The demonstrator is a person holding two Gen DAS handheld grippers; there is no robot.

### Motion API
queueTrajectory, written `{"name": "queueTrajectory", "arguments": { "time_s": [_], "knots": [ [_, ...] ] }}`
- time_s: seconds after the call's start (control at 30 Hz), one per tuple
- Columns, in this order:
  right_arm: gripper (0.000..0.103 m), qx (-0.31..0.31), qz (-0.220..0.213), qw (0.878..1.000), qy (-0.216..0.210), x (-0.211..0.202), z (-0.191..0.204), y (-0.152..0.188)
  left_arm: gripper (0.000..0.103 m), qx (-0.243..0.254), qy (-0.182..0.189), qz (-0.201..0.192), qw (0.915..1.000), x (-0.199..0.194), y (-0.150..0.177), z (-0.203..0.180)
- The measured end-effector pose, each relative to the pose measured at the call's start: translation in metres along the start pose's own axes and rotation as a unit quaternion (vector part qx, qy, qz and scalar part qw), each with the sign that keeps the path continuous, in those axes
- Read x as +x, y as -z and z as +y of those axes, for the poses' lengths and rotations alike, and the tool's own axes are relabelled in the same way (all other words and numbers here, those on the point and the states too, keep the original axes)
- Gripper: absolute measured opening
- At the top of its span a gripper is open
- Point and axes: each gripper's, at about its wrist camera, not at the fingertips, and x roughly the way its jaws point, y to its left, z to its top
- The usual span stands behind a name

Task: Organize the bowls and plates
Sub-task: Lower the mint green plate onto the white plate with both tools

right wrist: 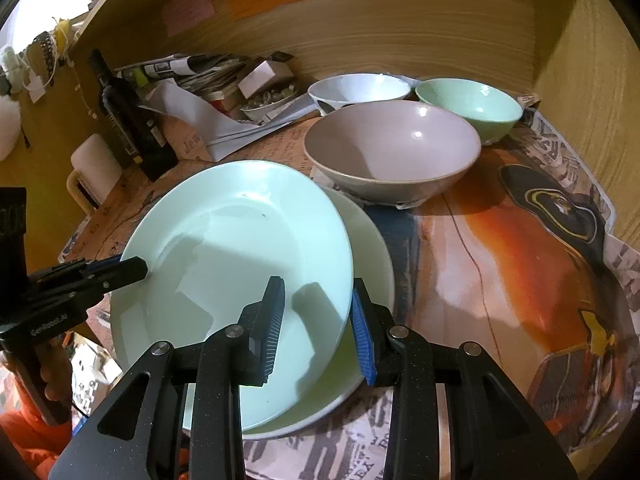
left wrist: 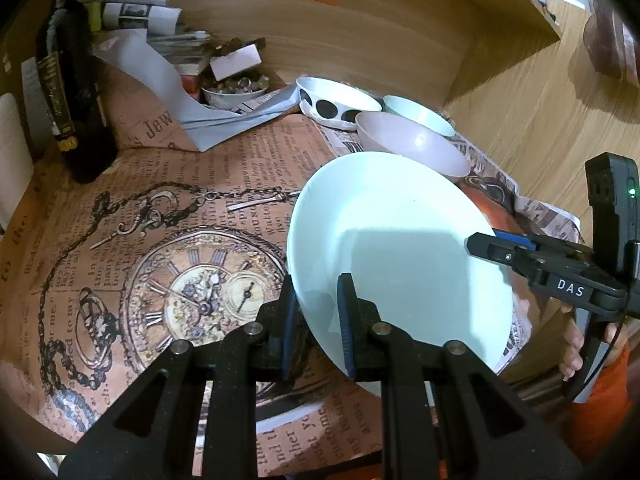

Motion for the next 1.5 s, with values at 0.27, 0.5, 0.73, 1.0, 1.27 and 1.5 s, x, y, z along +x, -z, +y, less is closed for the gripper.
{"name": "queueTrajectory", "arguments": {
  "time_s": [0.27, 0.5, 0.73, 1.0, 1.27, 1.5],
  "knots": [
    [0.03, 0.012, -0.007, 1.0, 0.011, -0.001, -0.008, 0.003, 0.018, 0.014, -0.001, 0.003, 0.9999, 0.01, -0.005, -0.009],
    [0.031, 0.007, -0.013, 1.0, 0.018, -0.005, -0.008, 0.004, 0.018, 0.028, -0.01, 0.005, 0.9995, 0.015, -0.004, -0.013],
    [0.033, -0.022, -0.019, 0.998, 0.048, -0.004, -0.001, 0.006, 0.018, 0.028, -0.01, 0.008, 0.9995, 0.014, -0.004, -0.013],
    [0.033, -0.032, -0.023, 0.998, 0.059, -0.004, 0.003, 0.007, 0.019, 0.031, -0.018, 0.008, 0.9993, 0.013, -0.003, -0.014],
    [0.034, -0.044, -0.03, 0.996, 0.067, -0.003, 0.006, 0.006, 0.019, 0.034, -0.041, -0.005, 0.9986, 0.01, -0.006, -0.014],
    [0.034, -0.047, -0.035, 0.996, 0.066, -0.001, 0.006, 0.004, 0.019, 0.03, -0.041, -0.008, 0.9987, 0.012, -0.01, -0.009]
  ]
}}
